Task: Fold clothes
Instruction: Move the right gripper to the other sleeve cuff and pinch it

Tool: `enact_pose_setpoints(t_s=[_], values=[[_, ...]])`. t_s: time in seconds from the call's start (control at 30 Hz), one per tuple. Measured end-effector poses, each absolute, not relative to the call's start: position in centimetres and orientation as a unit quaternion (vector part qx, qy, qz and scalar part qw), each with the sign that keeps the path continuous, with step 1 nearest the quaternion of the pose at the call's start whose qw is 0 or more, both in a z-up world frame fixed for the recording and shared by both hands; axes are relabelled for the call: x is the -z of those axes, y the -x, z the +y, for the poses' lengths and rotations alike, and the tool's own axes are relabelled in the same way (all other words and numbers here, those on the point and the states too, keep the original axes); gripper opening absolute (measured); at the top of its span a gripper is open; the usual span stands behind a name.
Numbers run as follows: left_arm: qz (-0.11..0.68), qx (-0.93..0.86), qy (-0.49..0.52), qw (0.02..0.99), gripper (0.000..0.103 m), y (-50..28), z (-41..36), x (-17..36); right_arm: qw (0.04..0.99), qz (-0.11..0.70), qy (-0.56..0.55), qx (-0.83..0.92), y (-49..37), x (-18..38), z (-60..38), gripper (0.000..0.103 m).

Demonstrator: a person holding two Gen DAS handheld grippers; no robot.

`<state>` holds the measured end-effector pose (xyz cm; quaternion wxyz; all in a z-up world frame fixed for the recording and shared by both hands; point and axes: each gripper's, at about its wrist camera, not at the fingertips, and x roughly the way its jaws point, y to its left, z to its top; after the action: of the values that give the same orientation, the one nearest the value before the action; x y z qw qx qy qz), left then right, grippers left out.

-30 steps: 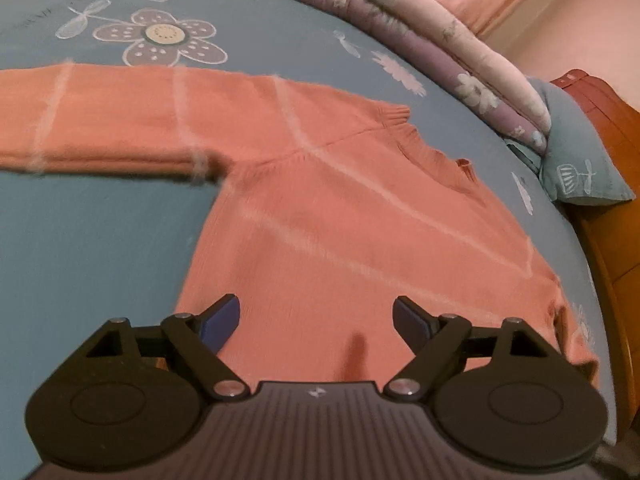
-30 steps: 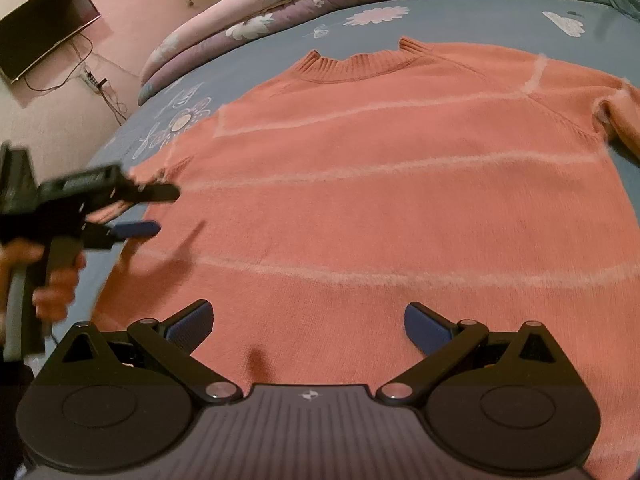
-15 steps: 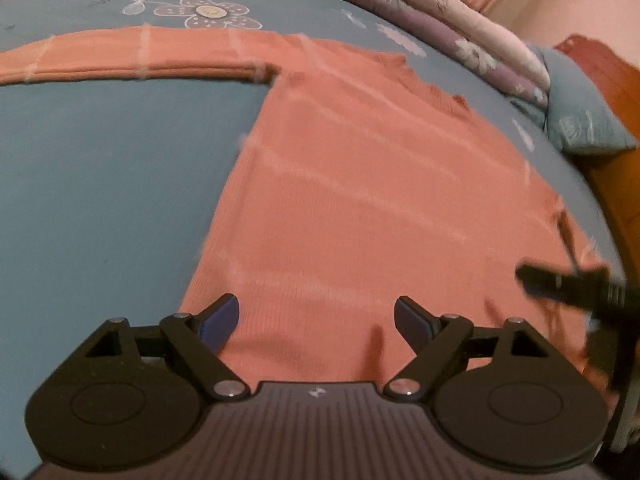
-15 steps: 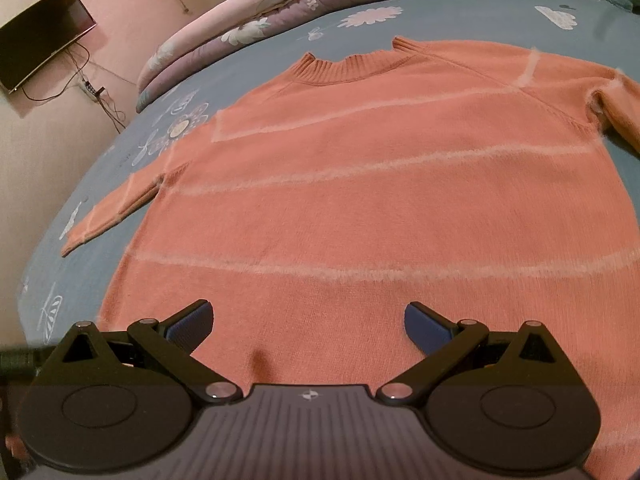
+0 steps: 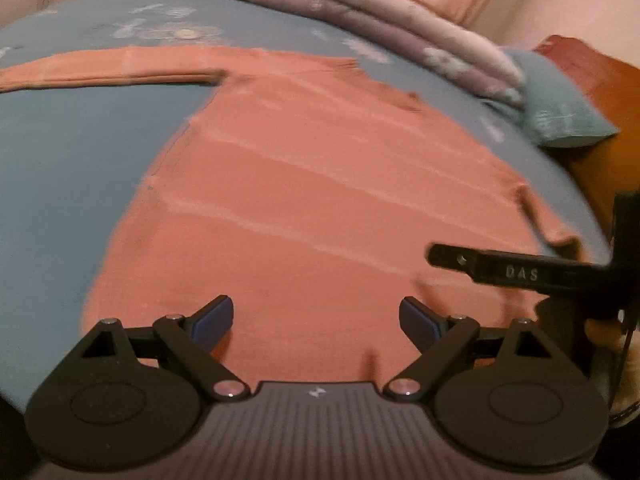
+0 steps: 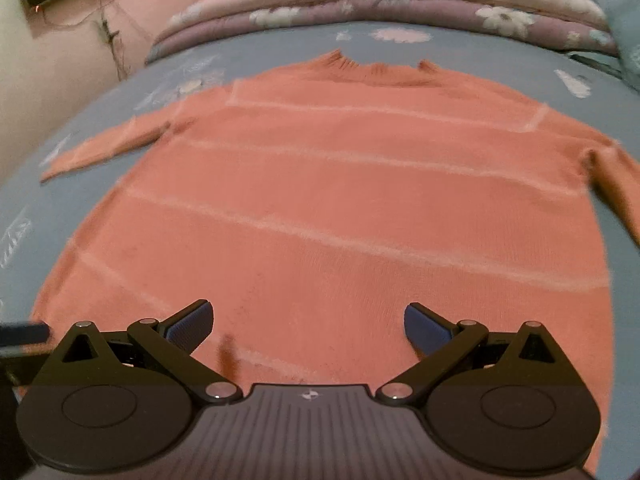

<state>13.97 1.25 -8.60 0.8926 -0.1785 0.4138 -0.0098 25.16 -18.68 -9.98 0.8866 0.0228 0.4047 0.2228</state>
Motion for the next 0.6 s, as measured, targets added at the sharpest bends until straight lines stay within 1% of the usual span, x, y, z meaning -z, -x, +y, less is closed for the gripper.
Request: enact_pose_setpoints(t_s=[0.03, 0.1, 0.17, 0.23, 0.27, 0.33, 0.43, 0.53, 0.6], values=[[0.412, 0.02, 0.181, 0.893, 0.09, -14.2, 0.6, 8.6, 0.892, 0.392, -0.032, -0.224, -24.7, 9.3, -19.2, 0.103], [0.412, 0.03, 0.178, 0.893, 0.09, -14.6, -0.7, 8.9, 0.915, 0.337, -0.065, -0.213, -23.8, 7.1, -22.0, 0.103], [0.429, 0.041, 0.17, 0.886, 0.09, -15.2, -1.8, 9.7, 0.931, 0.301, -0.11, -0.175, -23.3, 5.6, -25.8, 0.103], [0.431, 0.039, 0.147, 0.889, 0.09, -15.4, -2.7, 10.2, 0.929, 0.289, -0.194, -0.128, -23.4, 5.5, -30.5, 0.103], [0.432, 0.038, 0.135, 0.891, 0.091, -15.5, -3.2, 10.5, 0.921, 0.286, -0.245, -0.103, -23.5, 5.8, -33.1, 0.103], [0.435, 0.037, 0.11, 0.893, 0.095, -15.7, -3.9, 10.6, 0.88, 0.291, -0.367, -0.071, -23.4, 7.6, -38.4, 0.103], [0.434, 0.031, 0.099, 0.895, 0.096, -15.9, -4.5, 10.6, 0.821, 0.289, -0.49, -0.045, -23.2, 10.8, -43.4, 0.103], [0.432, 0.025, 0.099, 0.896, 0.098, -15.9, -4.9, 10.6, 0.803, 0.28, -0.527, -0.007, -23.2, 12.8, -45.6, 0.103], [0.433, 0.025, 0.097, 0.896, 0.098, -15.7, -5.0, 10.7, 0.801, 0.275, -0.531, 0.018, -23.8, 13.5, -46.1, 0.103]])
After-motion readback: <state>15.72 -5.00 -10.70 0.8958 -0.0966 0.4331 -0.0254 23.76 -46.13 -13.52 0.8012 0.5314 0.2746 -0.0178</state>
